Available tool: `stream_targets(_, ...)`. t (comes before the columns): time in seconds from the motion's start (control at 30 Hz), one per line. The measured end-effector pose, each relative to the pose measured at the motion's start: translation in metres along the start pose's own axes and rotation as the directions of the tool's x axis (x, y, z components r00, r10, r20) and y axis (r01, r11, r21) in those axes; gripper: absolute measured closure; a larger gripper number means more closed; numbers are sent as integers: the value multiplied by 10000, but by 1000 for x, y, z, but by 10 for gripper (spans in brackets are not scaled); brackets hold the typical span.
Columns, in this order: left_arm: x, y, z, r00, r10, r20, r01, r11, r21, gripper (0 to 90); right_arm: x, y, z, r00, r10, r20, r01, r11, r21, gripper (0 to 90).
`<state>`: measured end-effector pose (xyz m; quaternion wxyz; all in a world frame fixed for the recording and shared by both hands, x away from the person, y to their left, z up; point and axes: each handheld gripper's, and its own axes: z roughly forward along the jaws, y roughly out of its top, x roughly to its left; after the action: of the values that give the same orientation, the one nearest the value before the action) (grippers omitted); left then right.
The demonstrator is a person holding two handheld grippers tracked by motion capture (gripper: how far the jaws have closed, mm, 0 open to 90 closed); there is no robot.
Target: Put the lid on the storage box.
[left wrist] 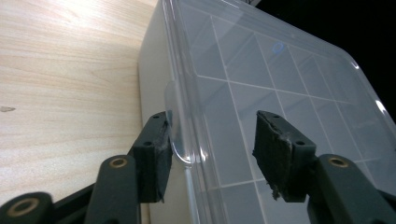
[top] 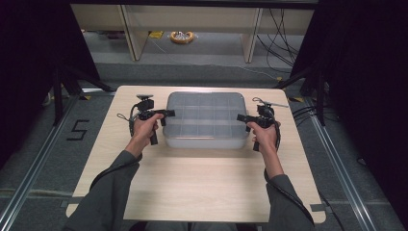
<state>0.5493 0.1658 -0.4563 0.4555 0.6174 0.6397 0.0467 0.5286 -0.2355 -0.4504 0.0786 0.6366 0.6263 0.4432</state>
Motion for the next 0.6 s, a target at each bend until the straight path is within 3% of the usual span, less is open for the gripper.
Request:
stream_targets(0.03,0,0,0,10000,-18,-11,17,10000,-31,497,1,0,0,10000,94,25,-95,9999,37,458)
stream_targets(0.07,0,0,0,10000,-30,-7,30,10000,-47,504,-3,1,1,9995,-274,169,276,9996,-84,458)
stream_targets(0.2,0,2,2,9999,-104,13,104,9999,-80,508,-2,0,1,10000,-42,63,42,10000,-39,458)
stream_targets(0.27,0,3,3,10000,42,-62,-42,10000,-44,506,5,0,1,9950,1002,-47,-1001,9948,204,455)
stream_targets(0.37,1,2,3,9999,149,-45,-149,9999,-61,494,1,0,4,9997,228,100,-227,9997,-57,447)
stream_targets(0.4,1,1,3,9999,96,40,-96,9999,-120,494,-4,0,5,9984,-543,172,547,9982,-237,448)
stream_targets(0.6,1,-3,-2,9993,323,205,-321,9994,-125,498,-6,-3,3,9985,-552,51,553,9981,-264,450)
